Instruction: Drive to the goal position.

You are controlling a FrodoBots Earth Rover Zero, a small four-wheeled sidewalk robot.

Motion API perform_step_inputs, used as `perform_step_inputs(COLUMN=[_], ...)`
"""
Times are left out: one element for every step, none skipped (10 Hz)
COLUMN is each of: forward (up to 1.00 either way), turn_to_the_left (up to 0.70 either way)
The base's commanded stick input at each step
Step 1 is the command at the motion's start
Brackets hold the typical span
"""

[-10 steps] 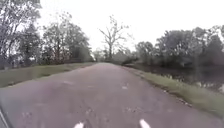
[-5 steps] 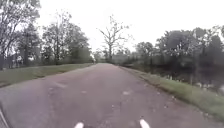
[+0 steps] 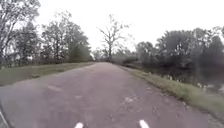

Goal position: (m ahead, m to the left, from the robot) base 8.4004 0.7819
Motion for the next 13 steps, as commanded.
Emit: perform_step_inputs(forward=[0.7, 0.7, 0.7, 0.7, 0.7, 0.7, 0.7, 0.7, 0.7, 0.7, 0.7, 0.7, 0.7], turn_to_the_left=[0.0, 0.0, 0.02, 0.07, 0.12, 0.17, 0.22, 0.27, 0.31, 0.35, 0.33, 0.28, 0.23])
